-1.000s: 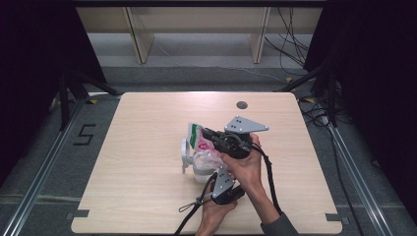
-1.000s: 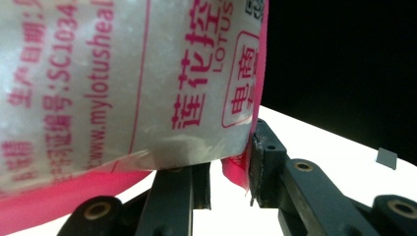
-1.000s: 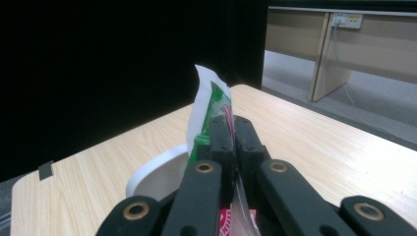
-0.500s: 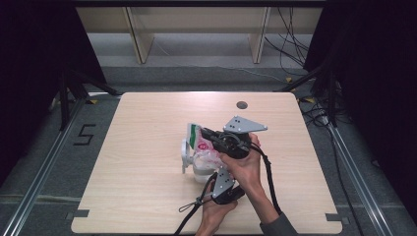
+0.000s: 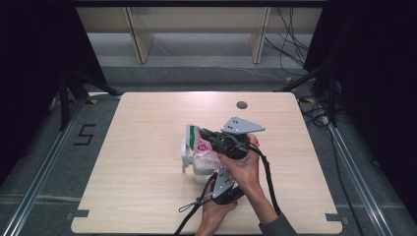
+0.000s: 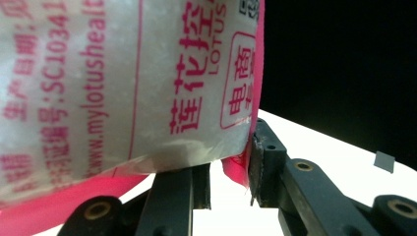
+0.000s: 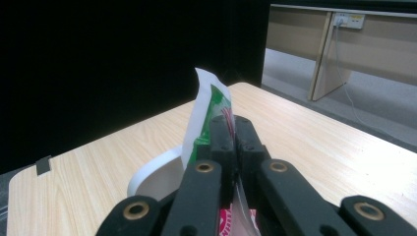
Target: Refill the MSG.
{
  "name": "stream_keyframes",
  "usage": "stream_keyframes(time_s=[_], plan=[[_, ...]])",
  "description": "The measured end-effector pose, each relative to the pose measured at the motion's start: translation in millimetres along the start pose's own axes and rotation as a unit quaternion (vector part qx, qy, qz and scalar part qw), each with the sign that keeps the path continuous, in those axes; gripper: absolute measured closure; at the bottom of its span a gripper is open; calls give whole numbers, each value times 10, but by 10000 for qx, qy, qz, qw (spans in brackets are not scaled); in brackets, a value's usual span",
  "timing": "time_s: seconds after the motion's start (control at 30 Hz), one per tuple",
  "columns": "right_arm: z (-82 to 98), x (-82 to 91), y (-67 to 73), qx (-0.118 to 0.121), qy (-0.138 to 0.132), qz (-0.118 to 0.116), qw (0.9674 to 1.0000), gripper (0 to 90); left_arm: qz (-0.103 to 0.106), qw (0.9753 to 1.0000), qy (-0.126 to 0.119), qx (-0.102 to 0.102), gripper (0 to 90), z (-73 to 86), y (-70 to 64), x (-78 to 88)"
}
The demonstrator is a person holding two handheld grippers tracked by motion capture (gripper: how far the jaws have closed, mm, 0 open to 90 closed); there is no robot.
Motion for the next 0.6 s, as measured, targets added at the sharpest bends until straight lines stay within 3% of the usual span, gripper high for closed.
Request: stream_keyframes(time_s=[0.13, 0.3, 0.4, 0.6], plan=[[-15, 29, 21, -128, -21, 17, 9999, 895, 4, 10000, -27, 5, 732, -8, -5, 3], [1, 3, -13, 4, 18, 33, 10000, 895, 11, 10000, -2, 1, 732, -1, -2, 2], [-19, 33, 4, -101, -11, 48, 9999, 894, 7, 10000, -31, 1, 733, -10, -1, 3], [-1, -5, -16, -57, -27, 7, 10000, 894, -20, 10000, 15, 22, 733, -2, 2, 3]])
Point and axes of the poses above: each handheld gripper's, and its own axes: x roughly backward along the jaws, z roughly out of its underside, y roughly to its left, the point moved 1 cm from there along -x, roughly forward along the jaws, and after that the axes turned 2 degrees about z, right-handed, at the moved point
